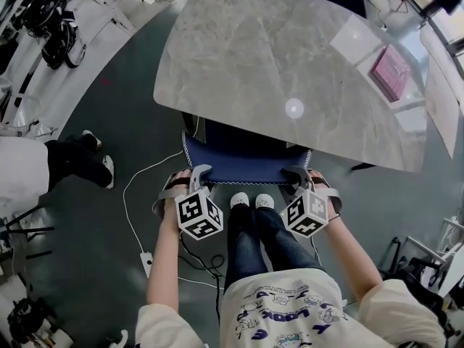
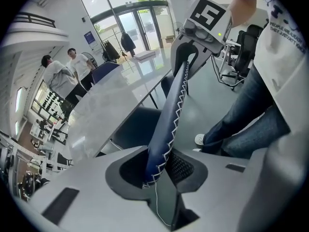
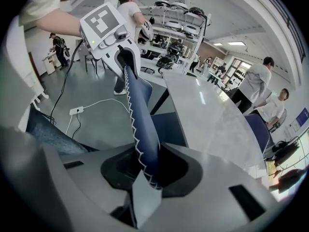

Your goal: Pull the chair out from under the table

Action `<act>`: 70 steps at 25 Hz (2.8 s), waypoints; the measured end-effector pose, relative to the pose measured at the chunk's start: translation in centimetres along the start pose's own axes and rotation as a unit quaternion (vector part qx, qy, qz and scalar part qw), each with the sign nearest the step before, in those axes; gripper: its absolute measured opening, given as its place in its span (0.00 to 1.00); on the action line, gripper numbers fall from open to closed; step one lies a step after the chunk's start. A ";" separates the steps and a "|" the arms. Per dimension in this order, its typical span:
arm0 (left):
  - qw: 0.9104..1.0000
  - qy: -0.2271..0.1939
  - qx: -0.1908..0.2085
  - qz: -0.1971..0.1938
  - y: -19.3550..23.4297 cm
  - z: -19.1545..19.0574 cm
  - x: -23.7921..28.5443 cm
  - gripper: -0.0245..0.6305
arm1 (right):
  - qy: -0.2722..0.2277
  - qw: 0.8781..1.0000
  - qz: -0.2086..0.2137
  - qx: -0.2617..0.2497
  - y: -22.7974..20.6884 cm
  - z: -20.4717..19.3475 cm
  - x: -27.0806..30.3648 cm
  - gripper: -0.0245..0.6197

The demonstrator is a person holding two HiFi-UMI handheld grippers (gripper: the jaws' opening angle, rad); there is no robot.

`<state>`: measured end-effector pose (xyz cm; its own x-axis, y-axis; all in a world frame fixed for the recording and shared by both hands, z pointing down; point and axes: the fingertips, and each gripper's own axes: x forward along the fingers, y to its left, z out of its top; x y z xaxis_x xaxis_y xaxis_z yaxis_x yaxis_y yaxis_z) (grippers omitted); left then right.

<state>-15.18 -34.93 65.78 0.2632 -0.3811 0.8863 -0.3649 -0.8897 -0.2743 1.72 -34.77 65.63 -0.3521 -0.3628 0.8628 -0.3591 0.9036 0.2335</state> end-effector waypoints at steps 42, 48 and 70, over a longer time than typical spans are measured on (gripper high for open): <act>1.000 0.009 -0.004 -0.016 -26.6 -7.1 -12.3 0.19 | 0.026 0.997 0.065 -0.037 26.1 -6.5 -11.2 0.18; 1.000 0.009 0.014 -0.019 -30.3 -8.4 -14.0 0.19 | 0.033 0.997 0.061 -0.025 30.7 -7.4 -12.8 0.18; 0.998 0.037 0.013 -0.039 -42.8 -10.9 -18.5 0.19 | 0.035 0.996 0.077 -0.023 42.5 -11.6 -17.9 0.18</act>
<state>-14.16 12.99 65.19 0.2227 -0.2919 0.9301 -0.3231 -0.9223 -0.2121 2.80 12.80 65.32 -0.3379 -0.2041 0.9188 -0.2656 0.9572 0.1149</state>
